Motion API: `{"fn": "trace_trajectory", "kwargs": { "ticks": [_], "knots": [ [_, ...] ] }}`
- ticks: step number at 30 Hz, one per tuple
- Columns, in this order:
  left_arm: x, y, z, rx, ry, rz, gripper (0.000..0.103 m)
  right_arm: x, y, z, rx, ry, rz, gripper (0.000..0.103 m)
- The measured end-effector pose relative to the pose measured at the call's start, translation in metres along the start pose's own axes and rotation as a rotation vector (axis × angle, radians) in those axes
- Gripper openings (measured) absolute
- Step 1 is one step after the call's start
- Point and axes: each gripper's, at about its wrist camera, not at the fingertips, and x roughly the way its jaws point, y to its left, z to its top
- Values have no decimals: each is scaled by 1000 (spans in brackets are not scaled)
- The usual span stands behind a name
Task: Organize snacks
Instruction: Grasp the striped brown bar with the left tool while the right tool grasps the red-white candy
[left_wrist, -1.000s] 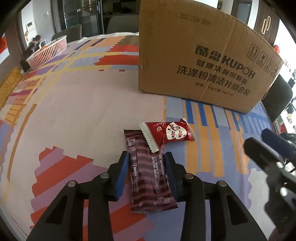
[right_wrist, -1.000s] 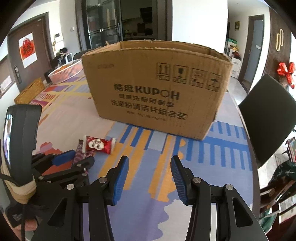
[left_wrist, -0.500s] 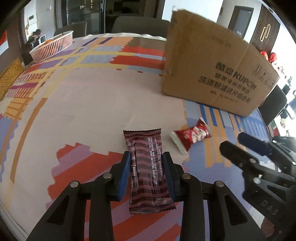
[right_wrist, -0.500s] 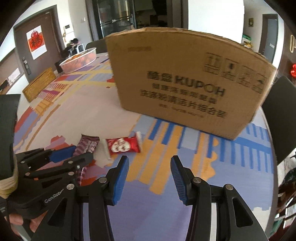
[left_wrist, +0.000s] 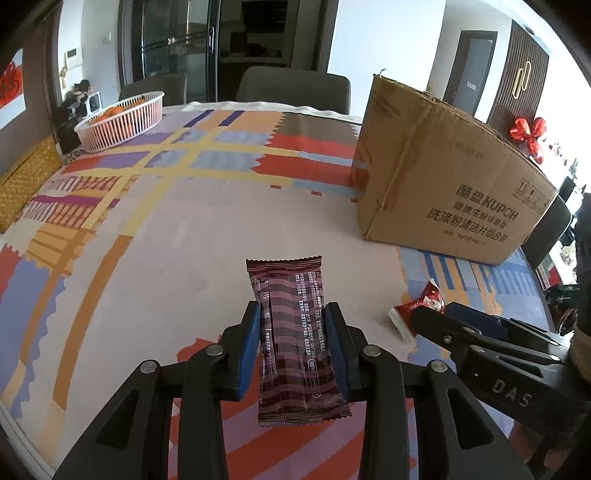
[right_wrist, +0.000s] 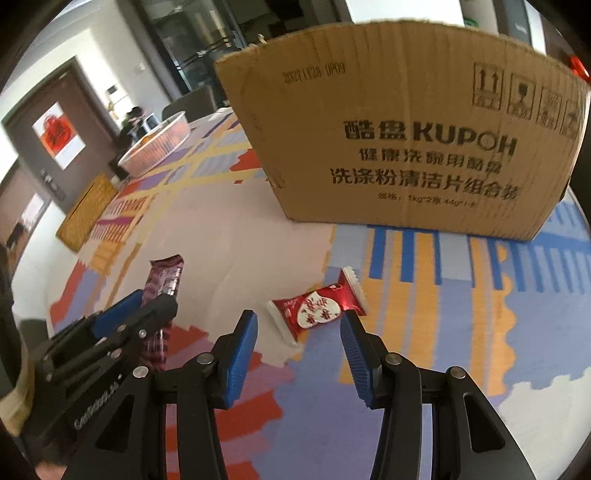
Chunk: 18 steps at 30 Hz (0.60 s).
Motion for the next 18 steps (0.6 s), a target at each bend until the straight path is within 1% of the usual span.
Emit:
{"fn": "trace_trajectory", "kwargs": {
  "ticks": [6, 10, 15, 17, 18],
  "knots": [
    [6, 8, 2, -8, 1, -11, 35, 13, 5, 10, 41, -4, -35, 48],
    [9, 11, 3, -27, 6, -15, 35, 25, 12, 17, 25, 14, -76, 48],
    [10, 11, 2, -22, 12, -19, 35, 35, 17, 15, -17, 37, -118, 47],
    [11, 8, 2, -15, 18, -26, 35, 37, 16, 14, -30, 44, -139, 38],
    [12, 6, 1, -12, 19, -28, 35, 38, 17, 14, -35, 44, -148, 36]
  ]
}}
